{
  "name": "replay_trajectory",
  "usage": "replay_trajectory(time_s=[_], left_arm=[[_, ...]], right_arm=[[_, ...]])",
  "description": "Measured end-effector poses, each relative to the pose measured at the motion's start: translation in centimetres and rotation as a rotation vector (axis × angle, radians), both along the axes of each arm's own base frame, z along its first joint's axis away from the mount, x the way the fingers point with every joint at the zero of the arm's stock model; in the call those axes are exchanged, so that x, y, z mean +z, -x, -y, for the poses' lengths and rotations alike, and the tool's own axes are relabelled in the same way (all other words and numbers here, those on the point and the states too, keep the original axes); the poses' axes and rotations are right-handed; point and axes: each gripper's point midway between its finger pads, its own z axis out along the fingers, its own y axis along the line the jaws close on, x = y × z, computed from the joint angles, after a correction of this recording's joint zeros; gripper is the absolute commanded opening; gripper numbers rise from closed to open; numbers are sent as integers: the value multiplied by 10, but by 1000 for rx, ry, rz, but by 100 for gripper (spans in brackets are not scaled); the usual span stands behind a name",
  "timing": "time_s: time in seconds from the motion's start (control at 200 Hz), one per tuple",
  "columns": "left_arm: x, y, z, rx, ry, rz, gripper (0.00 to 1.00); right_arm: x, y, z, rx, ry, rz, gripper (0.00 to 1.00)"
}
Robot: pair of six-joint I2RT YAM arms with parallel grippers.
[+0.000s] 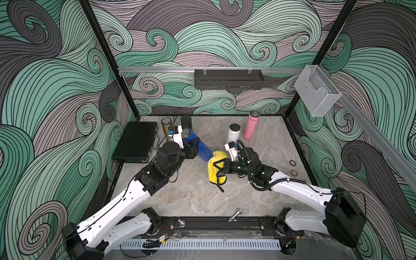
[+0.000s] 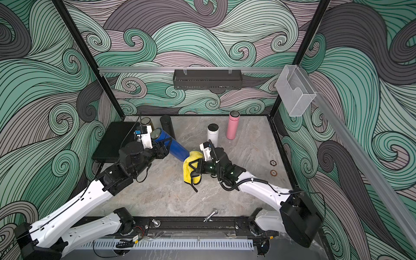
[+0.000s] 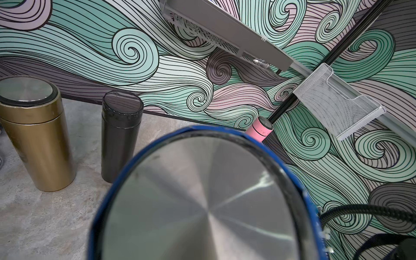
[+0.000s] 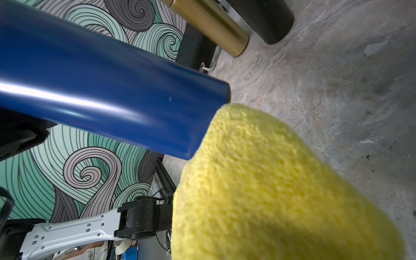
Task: Wipe the surface of the thermos
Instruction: Wipe the dirt from the surface of the thermos.
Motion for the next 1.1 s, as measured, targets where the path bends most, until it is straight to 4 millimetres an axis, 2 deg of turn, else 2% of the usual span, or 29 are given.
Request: replay_trajectory(time_s=[0.2, 0.305, 0.39, 0.515, 0.675, 0.916, 1.101], left_arm=[[-1, 1, 1, -7, -3, -6, 0], [-3, 1, 1, -7, -7, -11, 0], [-3, 1, 1, -7, -8, -12, 0], [-3, 1, 1, -6, -8, -10, 0], [0, -2, 0, 4, 2, 4, 0], [-2, -7, 4, -1, 3, 1, 0], [-10, -13, 4, 11, -18, -14, 0]], right_arm=[[-52, -8, -9, 6, 71, -85, 0], [-63, -12, -16, 16, 75, -101, 0], [-53, -18, -23, 21, 53, -78, 0], [-24, -28, -36, 36, -14, -11, 0], [-18, -28, -38, 42, -34, 7, 0], [-10, -9, -15, 29, -32, 14, 0], [14, -2, 13, -10, -44, 64, 0]])
